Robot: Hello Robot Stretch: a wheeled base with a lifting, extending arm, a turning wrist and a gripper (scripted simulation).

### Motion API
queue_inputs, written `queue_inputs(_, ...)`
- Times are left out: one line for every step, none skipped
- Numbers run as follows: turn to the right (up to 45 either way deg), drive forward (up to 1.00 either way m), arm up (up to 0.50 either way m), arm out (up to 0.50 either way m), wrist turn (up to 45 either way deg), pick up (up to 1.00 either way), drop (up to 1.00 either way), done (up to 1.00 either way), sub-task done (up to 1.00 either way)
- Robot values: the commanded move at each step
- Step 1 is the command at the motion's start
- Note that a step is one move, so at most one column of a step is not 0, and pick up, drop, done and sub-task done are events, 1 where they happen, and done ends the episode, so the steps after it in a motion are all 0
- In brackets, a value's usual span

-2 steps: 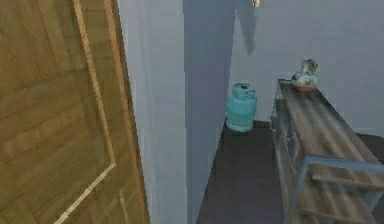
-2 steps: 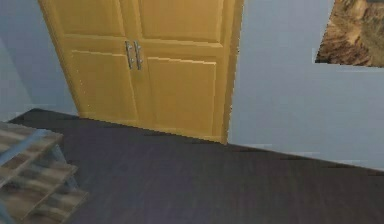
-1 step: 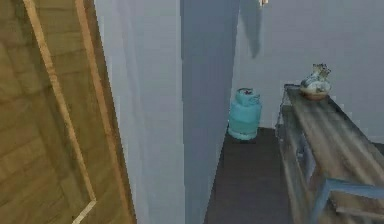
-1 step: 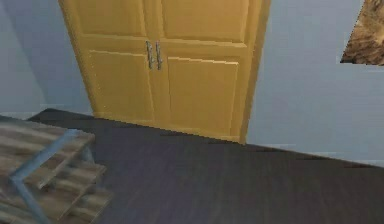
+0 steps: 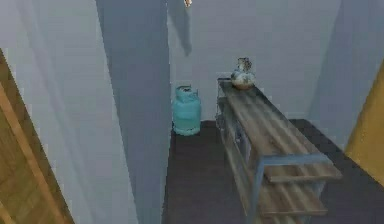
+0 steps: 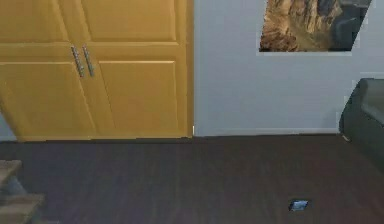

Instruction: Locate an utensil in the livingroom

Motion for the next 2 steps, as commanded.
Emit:
queue_inputs(0.0,1.00,0.00,0.00,0.0,0.00,0.00,0.00,0.00)
queue_inputs(9.0,0.00,0.00,0.00,0.0,0.00,0.00,0.00,0.00)
